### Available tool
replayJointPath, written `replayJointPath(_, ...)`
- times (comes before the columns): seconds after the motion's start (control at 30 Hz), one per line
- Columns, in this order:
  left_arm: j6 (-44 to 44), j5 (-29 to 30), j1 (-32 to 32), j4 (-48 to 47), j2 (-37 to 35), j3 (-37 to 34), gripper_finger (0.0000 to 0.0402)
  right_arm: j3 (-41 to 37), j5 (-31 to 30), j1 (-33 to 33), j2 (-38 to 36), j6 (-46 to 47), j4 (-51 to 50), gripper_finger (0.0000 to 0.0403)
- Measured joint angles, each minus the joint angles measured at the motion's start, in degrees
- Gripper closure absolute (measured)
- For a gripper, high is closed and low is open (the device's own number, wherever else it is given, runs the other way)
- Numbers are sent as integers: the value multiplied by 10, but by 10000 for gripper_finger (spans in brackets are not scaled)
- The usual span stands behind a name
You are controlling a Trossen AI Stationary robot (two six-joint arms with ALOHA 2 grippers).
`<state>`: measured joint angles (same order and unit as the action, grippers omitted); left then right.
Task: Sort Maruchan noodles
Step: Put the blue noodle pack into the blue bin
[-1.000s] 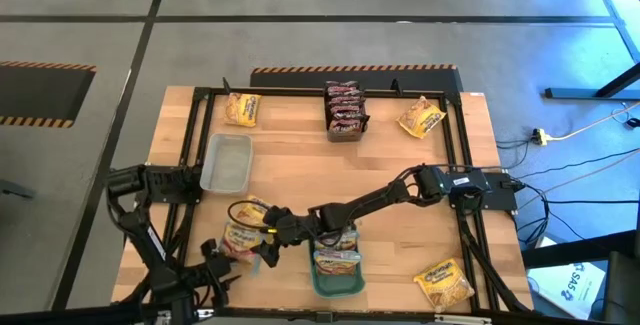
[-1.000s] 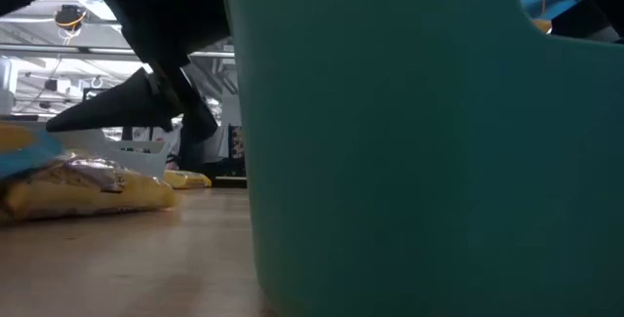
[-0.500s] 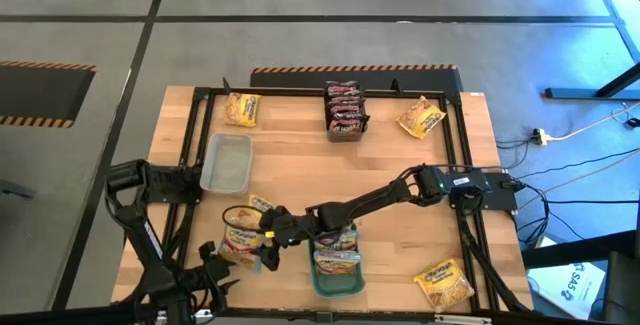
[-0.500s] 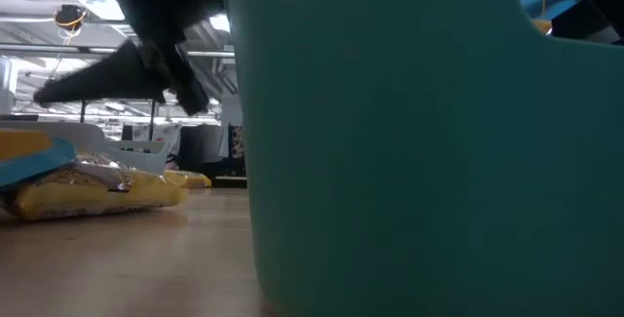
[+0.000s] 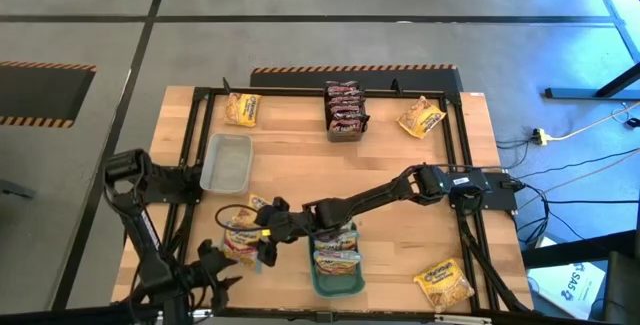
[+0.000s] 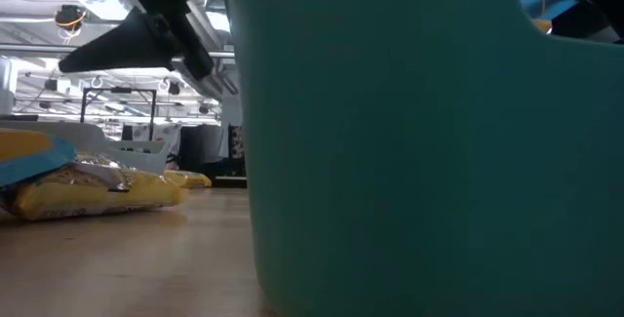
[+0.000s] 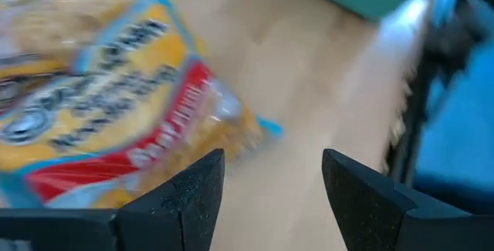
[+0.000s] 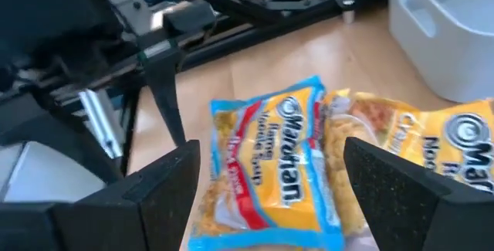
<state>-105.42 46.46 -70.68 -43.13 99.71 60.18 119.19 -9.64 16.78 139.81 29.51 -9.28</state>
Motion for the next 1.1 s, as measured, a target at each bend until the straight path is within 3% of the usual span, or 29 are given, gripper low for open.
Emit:
replayJointPath(0.13, -104, -8, 19, -63, 5, 0, 189, -8, -14, 0, 0, 1, 7, 100)
replayJointPath(0.23, -122, -22, 39, -73, 23, -3, 189, -21, -13, -3, 0, 1, 30, 100)
replayJointPath(0.4, 2, -63, 54, -7, 39, -2, 189, -26, 0, -3, 0, 5, 32, 100)
replayJointPath(0.57, 81, -21, 28, 42, 43, -3, 189, -26, 24, -3, 0, 15, 31, 100)
replayJointPath(0.8, 122, 9, 5, 55, 64, -3, 189, -26, 57, -3, 0, 49, -9, 100)
replayJointPath(1.0, 171, -124, -6, 8, 12, -3, 189, -26, 126, -3, 0, 88, -17, 100)
replayJointPath(1.1, 168, -131, -14, 0, -22, -5, 189, -26, 137, -3, 0, 106, -11, 100)
